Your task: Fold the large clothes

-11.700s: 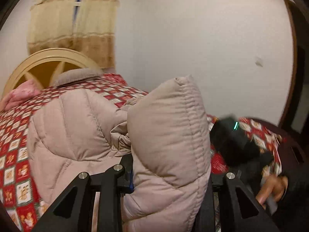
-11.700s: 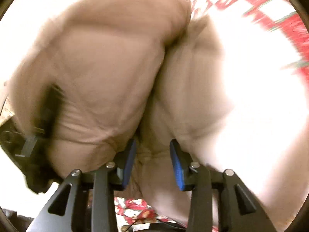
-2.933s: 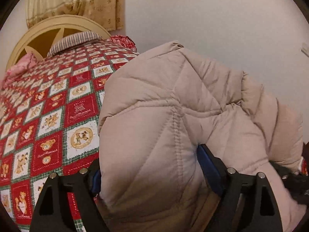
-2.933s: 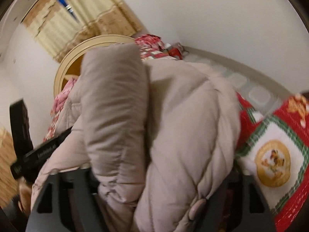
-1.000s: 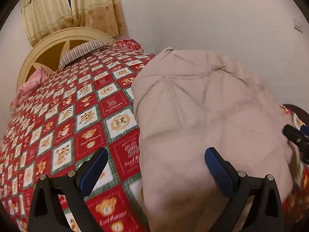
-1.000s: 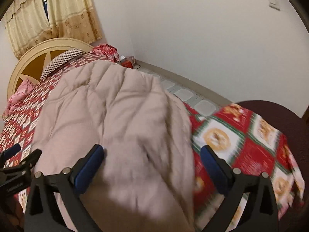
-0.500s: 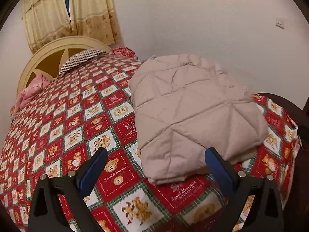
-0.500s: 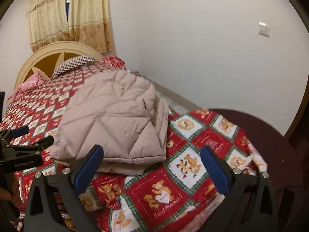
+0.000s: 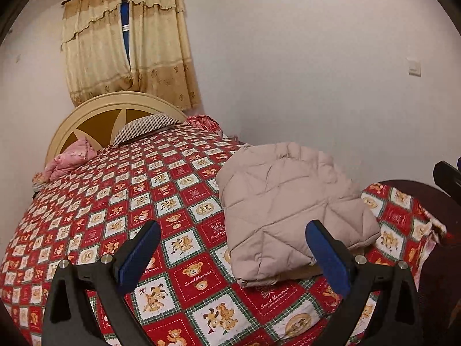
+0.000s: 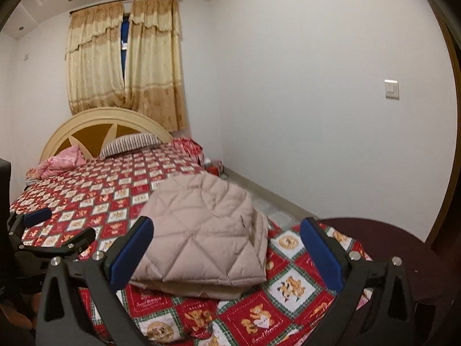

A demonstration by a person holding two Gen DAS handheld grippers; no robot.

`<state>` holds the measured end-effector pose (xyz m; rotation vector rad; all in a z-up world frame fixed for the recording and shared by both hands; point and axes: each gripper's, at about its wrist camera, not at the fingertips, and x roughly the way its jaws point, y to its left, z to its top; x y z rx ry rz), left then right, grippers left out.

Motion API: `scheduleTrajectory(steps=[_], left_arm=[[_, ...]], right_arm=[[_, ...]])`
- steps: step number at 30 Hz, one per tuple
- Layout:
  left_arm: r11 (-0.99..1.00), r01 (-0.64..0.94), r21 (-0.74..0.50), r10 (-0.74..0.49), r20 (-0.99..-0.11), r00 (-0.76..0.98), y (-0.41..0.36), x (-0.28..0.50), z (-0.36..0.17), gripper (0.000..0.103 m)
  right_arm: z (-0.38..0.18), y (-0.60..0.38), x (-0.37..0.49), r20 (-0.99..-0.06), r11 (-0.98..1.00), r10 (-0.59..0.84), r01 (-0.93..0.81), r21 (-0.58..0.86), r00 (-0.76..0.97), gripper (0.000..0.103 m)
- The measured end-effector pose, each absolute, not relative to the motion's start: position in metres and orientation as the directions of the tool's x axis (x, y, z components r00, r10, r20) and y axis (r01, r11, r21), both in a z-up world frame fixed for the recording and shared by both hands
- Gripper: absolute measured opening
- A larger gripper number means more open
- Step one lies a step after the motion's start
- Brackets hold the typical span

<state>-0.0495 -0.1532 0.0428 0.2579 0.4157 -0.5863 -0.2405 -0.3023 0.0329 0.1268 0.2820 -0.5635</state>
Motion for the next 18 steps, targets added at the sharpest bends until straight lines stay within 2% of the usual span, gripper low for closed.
scheduleTrajectory(steps=[5, 10, 18], left_arm=[[0.805, 0.585, 0.092, -0.5, -0.425, 0.755, -0.143, -0.057, 0.054, 0.101], [0.814, 0.569, 0.116, -0.494, -0.377, 0.783, -0.14, -0.07, 0.063, 0.101], [0.809, 0.574, 0.125, -0.494, -0.386, 0.779, -0.141, -0.073, 0.064, 0.101]], right_arm=[[0.039, -0.292, -0.245, -0.256, 0.838, -0.518, 0.545, 0.042, 0.816, 0.103], [0.041, -0.287, -0.245, -0.233, 0.843, -0.515, 0.537, 0.035, 0.825, 0.103], [0.038, -0.283, -0.243, -0.239, 0.842, -0.514, 0.538, 0.046, 0.824, 0.103]])
